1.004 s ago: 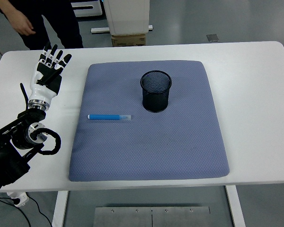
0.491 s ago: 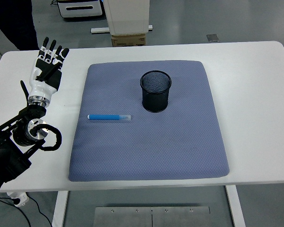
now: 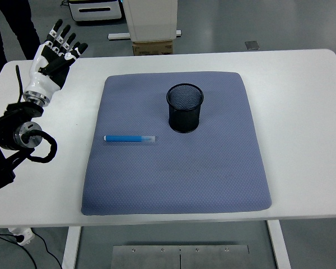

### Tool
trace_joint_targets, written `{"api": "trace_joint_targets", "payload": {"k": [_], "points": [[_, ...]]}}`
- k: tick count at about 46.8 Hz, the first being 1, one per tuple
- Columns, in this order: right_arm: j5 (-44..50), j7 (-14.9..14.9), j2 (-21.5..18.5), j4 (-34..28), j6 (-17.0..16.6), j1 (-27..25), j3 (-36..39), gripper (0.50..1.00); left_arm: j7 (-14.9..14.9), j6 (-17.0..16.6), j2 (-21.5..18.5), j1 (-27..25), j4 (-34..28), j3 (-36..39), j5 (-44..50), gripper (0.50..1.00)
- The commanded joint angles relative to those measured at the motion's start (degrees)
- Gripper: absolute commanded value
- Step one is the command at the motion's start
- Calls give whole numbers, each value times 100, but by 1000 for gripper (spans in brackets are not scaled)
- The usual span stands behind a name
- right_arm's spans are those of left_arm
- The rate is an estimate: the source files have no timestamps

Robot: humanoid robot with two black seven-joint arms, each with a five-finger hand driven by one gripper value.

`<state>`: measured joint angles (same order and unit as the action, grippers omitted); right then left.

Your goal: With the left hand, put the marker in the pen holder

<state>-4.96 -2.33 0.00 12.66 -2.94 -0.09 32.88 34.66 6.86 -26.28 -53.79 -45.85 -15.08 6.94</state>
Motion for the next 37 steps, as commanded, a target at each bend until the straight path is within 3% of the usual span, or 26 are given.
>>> {"api": "trace_joint_targets", "payload": {"k": [1,6,18,28,37], "points": [[-5,5,0,0,4,0,-1,1000,-143,-1,-123,-272,-108,531,-8,1000],[4,-4,0,0,4,0,-1,1000,-276,8,-422,-615,-433,1243,-70,1000],[-5,-4,0,0,4,0,-1,1000,-276,8,-1002,-1731,-1365,3045,-570,1000],[-5,-4,0,0,4,0,-1,1000,-276,26,-1117,-2390,-1620,4293,-1299,1000],[-5,5,0,0,4,0,-1,1000,-267,26,-1134,-2707,-1761,4909,-2126,1000]]}}
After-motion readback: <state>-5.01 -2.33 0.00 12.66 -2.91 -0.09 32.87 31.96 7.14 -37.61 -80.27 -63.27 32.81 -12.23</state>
